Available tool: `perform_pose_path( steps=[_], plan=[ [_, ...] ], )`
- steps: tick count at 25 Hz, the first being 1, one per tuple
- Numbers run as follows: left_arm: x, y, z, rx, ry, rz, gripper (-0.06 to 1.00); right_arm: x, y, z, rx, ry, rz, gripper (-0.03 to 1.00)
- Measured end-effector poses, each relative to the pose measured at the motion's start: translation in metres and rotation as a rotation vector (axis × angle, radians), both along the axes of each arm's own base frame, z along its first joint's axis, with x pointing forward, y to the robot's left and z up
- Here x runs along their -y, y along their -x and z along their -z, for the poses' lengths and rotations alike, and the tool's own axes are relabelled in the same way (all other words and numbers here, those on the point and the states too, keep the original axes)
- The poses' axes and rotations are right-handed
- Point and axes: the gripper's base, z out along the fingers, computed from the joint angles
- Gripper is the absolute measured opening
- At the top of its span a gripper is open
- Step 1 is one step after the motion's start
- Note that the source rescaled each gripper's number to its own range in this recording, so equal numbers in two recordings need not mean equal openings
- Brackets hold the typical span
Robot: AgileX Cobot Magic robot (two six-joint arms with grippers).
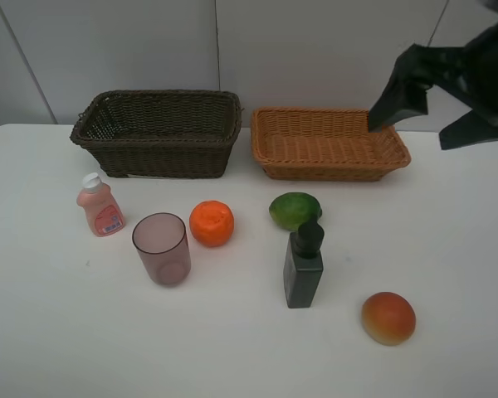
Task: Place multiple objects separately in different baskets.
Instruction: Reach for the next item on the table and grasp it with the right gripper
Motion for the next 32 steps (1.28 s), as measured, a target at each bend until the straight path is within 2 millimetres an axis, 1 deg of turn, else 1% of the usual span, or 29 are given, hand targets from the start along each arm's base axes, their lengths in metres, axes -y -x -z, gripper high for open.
perform_pose_path(
  steps=[4, 10, 13, 16, 18, 20, 23, 28, 30, 32],
  plan=[
    [0.000, 0.000, 0.000, 0.000, 0.000, 0.000, 1.00, -0.032, -0.001, 0.004, -0.129, -0.007, -0.014, 0.98],
    [0.000, 0.000, 0.000, 0.000, 0.000, 0.000, 1.00, -0.080, 0.005, 0.017, -0.248, 0.099, -0.119, 0.98],
    [0.000, 0.000, 0.000, 0.000, 0.000, 0.000, 1.00, -0.103, 0.004, 0.032, -0.294, 0.143, -0.155, 0.98],
    [0.000, 0.000, 0.000, 0.000, 0.000, 0.000, 1.00, -0.120, 0.002, 0.048, -0.339, 0.180, -0.165, 0.98],
    [0.000, 0.000, 0.000, 0.000, 0.000, 0.000, 1.00, -0.127, 0.001, 0.058, -0.346, 0.202, -0.180, 0.98],
    [0.000, 0.000, 0.000, 0.000, 0.000, 0.000, 1.00, -0.129, -0.002, 0.064, -0.339, 0.232, -0.188, 0.98],
    [0.000, 0.000, 0.000, 0.000, 0.000, 0.000, 1.00, -0.126, -0.007, 0.068, -0.320, 0.286, -0.174, 0.98],
    [0.000, 0.000, 0.000, 0.000, 0.000, 0.000, 1.00, -0.122, -0.012, 0.069, -0.299, 0.309, -0.118, 0.98],
    [0.000, 0.000, 0.000, 0.000, 0.000, 0.000, 1.00, -0.124, -0.014, 0.073, -0.302, 0.314, -0.107, 0.98],
    [0.000, 0.000, 0.000, 0.000, 0.000, 0.000, 1.00, -0.126, -0.017, 0.082, -0.323, 0.329, -0.102, 0.98]
  ],
)
